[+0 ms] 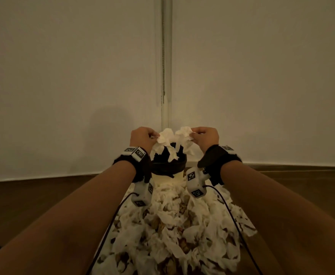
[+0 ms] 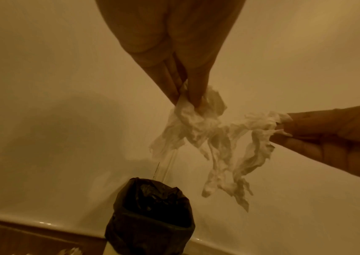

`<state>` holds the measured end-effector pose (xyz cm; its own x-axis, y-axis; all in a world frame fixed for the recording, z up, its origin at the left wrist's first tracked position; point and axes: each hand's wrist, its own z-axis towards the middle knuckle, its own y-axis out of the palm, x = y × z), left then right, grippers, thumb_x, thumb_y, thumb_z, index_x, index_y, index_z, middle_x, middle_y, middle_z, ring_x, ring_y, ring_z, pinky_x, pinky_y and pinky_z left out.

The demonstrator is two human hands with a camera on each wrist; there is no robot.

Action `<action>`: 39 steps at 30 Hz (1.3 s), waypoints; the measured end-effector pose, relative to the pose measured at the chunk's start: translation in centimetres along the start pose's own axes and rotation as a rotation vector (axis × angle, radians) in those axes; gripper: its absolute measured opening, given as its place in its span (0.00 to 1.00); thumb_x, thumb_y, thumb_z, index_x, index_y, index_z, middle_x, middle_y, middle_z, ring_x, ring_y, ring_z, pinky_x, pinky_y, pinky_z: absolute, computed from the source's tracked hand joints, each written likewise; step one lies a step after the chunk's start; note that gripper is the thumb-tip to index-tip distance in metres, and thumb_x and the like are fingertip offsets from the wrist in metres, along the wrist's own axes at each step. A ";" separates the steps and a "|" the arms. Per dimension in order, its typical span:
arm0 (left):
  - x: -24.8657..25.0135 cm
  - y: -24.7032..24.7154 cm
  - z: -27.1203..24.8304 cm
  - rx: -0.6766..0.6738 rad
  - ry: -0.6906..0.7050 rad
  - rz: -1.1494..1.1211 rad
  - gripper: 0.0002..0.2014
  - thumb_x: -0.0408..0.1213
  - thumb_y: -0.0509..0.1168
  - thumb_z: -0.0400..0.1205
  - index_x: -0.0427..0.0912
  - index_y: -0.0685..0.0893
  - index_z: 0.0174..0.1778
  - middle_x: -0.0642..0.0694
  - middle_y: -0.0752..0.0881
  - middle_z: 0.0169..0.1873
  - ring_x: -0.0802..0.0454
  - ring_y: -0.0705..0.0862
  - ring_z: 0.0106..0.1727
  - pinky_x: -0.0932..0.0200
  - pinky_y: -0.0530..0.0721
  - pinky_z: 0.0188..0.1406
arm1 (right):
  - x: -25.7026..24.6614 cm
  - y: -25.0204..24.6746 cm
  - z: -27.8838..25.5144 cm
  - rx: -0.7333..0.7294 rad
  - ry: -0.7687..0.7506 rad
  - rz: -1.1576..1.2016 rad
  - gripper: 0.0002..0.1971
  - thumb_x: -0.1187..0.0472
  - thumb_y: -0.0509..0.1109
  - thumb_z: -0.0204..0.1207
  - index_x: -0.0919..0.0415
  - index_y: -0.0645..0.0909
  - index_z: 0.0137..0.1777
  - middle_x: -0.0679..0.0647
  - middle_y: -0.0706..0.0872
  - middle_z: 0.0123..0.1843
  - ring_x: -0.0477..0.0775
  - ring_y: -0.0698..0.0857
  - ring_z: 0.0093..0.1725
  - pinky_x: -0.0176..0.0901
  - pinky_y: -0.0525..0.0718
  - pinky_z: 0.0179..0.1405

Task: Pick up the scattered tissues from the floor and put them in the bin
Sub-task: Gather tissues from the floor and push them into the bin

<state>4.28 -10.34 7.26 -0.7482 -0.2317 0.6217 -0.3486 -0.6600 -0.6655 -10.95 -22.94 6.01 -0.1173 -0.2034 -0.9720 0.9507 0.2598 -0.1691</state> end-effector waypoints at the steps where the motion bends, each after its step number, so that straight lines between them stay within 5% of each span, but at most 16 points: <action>1: 0.0 0.3 0.7 0.000 0.004 -0.015 0.08 0.28 0.68 0.77 0.38 0.91 0.47 0.43 0.90 0.45 0.51 0.86 0.49 0.73 0.74 0.48 | -0.1 0.5 0.7 -0.002 -0.007 -0.004 0.08 0.72 0.71 0.73 0.67 0.89 0.51 0.61 0.89 0.46 0.58 0.86 0.48 0.57 0.85 0.59; 14: -6.6 9.6 8.9 0.003 -0.051 -0.065 0.07 0.29 0.67 0.78 0.39 0.91 0.47 0.44 0.90 0.45 0.56 0.84 0.44 0.74 0.75 0.46 | 7.4 6.4 9.9 -0.017 0.044 -0.036 0.11 0.71 0.69 0.73 0.68 0.87 0.55 0.63 0.90 0.51 0.59 0.87 0.49 0.52 0.86 0.57; 20: -11.0 14.5 8.5 -0.027 -0.128 0.024 0.11 0.31 0.62 0.82 0.39 0.89 0.54 0.41 0.88 0.54 0.46 0.84 0.55 0.71 0.72 0.48 | 12.2 8.5 10.1 -0.054 0.103 -0.144 0.13 0.68 0.68 0.76 0.65 0.86 0.58 0.63 0.89 0.55 0.58 0.86 0.52 0.48 0.85 0.58; 24: -12.2 16.1 7.9 -0.280 -0.149 0.089 0.20 0.30 0.55 0.84 0.42 0.76 0.73 0.40 0.77 0.71 0.43 0.76 0.70 0.65 0.69 0.66 | 13.9 9.2 10.2 -0.262 0.148 -0.288 0.26 0.67 0.65 0.79 0.63 0.68 0.78 0.62 0.78 0.72 0.60 0.77 0.70 0.49 0.74 0.72; 26: -12.5 16.1 7.3 -0.346 -0.155 0.068 0.23 0.29 0.54 0.84 0.45 0.70 0.77 0.40 0.71 0.75 0.43 0.72 0.74 0.61 0.67 0.71 | 14.2 9.1 10.1 -0.253 0.181 -0.300 0.29 0.68 0.63 0.81 0.61 0.61 0.81 0.60 0.73 0.76 0.59 0.74 0.73 0.48 0.71 0.75; 30: -12.7 15.2 5.4 -0.250 -0.149 0.003 0.23 0.28 0.56 0.84 0.44 0.72 0.75 0.40 0.73 0.74 0.45 0.72 0.75 0.63 0.66 0.71 | 14.4 8.0 9.2 -0.145 0.173 -0.255 0.25 0.70 0.62 0.80 0.60 0.67 0.77 0.61 0.78 0.71 0.61 0.78 0.69 0.51 0.76 0.70; 34: -12.4 14.1 1.8 -0.199 -0.167 -0.016 0.20 0.28 0.56 0.82 0.45 0.79 0.69 0.42 0.82 0.64 0.45 0.81 0.62 0.64 0.76 0.55 | 15.5 6.0 6.2 -0.058 0.233 -0.193 0.20 0.71 0.59 0.80 0.62 0.74 0.72 0.55 0.83 0.47 0.59 0.85 0.52 0.54 0.85 0.60; 39: -12.5 14.5 -4.3 -0.323 -0.259 -0.049 0.16 0.32 0.56 0.83 0.45 0.83 0.61 0.42 0.87 0.57 0.46 0.84 0.56 0.60 0.79 0.52 | 19.0 3.1 -0.2 -0.091 0.299 -0.329 0.14 0.63 0.65 0.80 0.61 0.81 0.64 0.62 0.86 0.56 0.63 0.85 0.56 0.59 0.84 0.59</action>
<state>6.12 -13.94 -11.95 -0.5736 -0.4051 0.7119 -0.5706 -0.4259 -0.7021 -10.29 -25.84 -12.97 -0.4993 -0.0105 -0.8664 0.8216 0.3119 -0.4773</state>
